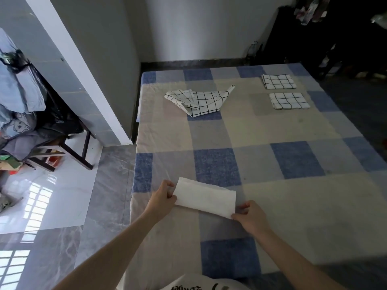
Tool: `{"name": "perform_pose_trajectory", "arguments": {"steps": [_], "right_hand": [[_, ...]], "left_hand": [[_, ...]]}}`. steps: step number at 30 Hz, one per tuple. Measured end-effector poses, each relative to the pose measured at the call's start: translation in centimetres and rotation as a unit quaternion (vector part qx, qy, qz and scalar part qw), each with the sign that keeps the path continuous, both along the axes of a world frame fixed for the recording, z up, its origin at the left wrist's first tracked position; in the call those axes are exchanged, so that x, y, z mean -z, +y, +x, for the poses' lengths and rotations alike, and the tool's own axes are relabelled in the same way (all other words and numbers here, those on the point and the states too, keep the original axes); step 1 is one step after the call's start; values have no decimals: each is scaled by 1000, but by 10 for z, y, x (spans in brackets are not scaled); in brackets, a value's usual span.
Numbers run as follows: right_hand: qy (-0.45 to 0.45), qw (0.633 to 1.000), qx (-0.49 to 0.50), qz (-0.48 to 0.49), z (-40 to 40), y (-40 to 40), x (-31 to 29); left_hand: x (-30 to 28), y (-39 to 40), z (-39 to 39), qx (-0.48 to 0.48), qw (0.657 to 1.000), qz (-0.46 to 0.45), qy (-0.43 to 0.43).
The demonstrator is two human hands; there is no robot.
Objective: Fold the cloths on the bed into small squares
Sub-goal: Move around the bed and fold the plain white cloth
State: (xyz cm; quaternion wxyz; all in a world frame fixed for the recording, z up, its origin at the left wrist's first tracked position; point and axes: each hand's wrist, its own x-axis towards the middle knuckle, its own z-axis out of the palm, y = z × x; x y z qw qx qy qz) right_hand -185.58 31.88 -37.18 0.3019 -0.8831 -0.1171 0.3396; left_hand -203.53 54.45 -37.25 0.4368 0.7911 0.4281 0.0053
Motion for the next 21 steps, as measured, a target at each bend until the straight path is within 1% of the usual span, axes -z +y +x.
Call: {"name": "perform_pose_trajectory", "arguments": {"steps": [7, 13, 17, 21], "right_hand": [[-20, 999, -32, -3, -8, 6, 5], [-30, 999, -31, -23, -2, 13, 8], [-54, 998, -29, -6, 6, 18, 7], [-99, 994, -49, 13, 4, 14, 11]], "left_hand": [[-1, -3, 2, 4, 1000, 15, -10], [2, 1, 11, -28, 999, 30, -15], [5, 5, 16, -46, 998, 34, -32], [8, 3, 15, -50, 996, 44, -56]]}}
